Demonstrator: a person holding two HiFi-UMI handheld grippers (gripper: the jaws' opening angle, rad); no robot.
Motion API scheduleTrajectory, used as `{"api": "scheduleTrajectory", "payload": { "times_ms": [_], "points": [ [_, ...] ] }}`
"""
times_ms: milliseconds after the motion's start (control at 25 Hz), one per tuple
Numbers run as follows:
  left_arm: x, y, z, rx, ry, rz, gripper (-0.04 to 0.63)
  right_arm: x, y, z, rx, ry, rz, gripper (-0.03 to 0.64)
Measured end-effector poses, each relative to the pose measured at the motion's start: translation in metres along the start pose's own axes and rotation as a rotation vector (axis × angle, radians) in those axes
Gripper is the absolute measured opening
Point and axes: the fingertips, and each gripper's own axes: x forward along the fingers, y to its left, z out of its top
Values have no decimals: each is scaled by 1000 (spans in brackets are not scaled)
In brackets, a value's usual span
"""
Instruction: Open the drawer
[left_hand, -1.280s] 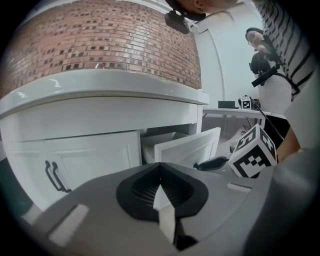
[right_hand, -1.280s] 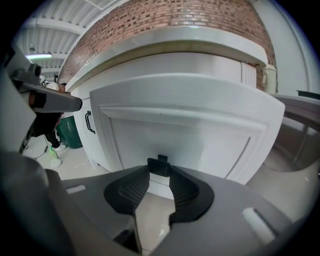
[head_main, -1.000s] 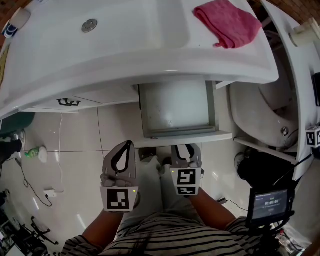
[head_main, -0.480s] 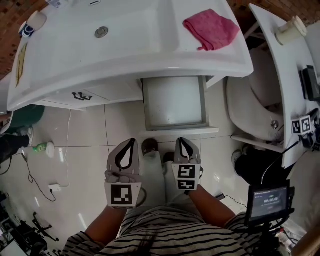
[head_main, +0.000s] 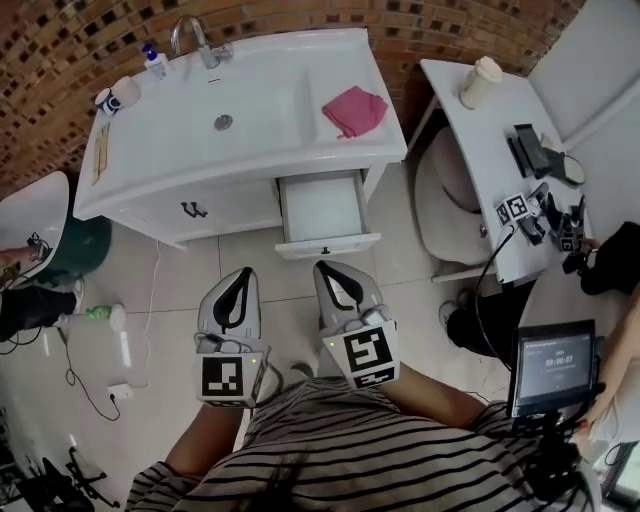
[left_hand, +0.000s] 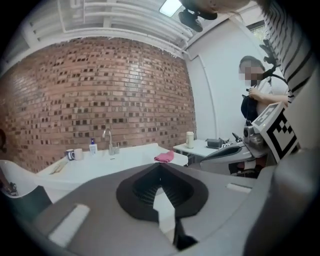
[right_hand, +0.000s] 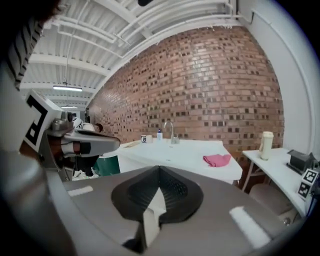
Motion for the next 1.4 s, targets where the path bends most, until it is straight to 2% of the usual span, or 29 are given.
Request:
{"api": "scheduleTrajectory", "payload": {
  "times_ms": [280,440,640,840,1120,1400],
  "points": [
    [-129,-21,30,16,-102,-15,15,-96,74,33,-13,-73,-34,3],
    [-207,-39,11,36,-95,-75,15,-156,127,28,-3,-64,-81,3],
    [-272,-73,-11,39,-84,-123,15,-213,179,17,-12,-54,-84,2],
    [-293,-108,-5,34,-100,-119,15,-248,181,20,18,-63,-79,2],
    [-280,-145,3,12,-102,-49,15,-282,129,6,21,-58,-110,3],
    [-269,-153,1,-32,-68,-20,15,-280,125,8,3,-52,-57,2]
  ]
}}
